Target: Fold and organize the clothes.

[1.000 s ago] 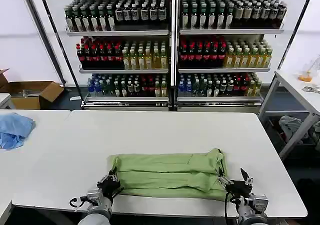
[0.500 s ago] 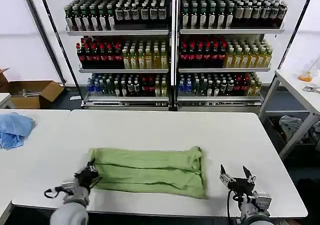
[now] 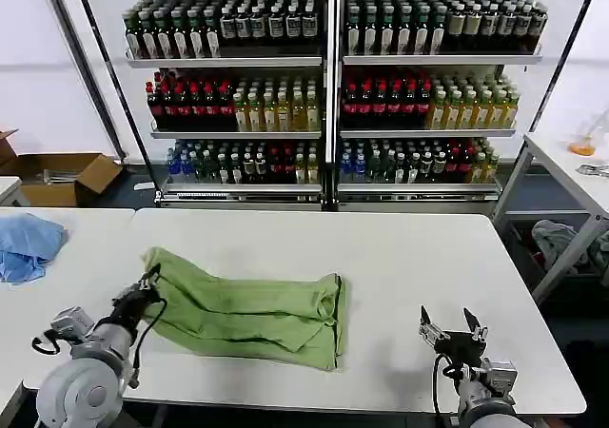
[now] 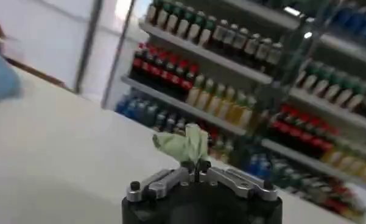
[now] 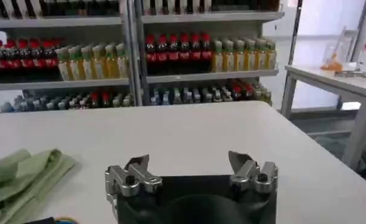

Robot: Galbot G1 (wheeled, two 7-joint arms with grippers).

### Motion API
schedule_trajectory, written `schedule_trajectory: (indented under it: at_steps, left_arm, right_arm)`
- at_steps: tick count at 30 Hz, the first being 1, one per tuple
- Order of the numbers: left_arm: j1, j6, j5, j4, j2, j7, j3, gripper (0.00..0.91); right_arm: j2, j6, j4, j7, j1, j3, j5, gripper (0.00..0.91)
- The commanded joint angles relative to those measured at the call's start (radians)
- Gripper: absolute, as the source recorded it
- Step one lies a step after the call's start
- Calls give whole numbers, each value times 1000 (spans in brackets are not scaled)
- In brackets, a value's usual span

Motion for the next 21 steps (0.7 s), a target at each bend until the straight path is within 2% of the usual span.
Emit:
schedule_trajectory:
  at_steps: [1,8,16,17,19,20,21]
  left_arm:
    - [-30,24,-212,-109,-119,0,197,20]
    - [-103,16,-136,16,-201,-11,361,20]
    - [-144,2,-95,164,-238,-21,426,30]
    - [-146,4,-95,172,-240,-20,426,91]
    - [-150,10,-96,183,-247,-17,428,514]
    - [-151,16,-98,184,-251,-16,430,786]
    - [-156,20,-97,188,-257,-13,437,897]
  right_arm:
    - [-1,3,2,0,1,1,-3,907]
    - [3,4,4,0,0,0,-9,907]
    - [6,4,5,-1,7,-3,-9,907]
    - [7,4,4,-1,8,-4,-10,907]
    - [11,4,2,-1,10,-6,-12,907]
    - [13,4,2,-1,10,-6,-13,907]
    - [13,4,2,-1,9,-9,-14,907]
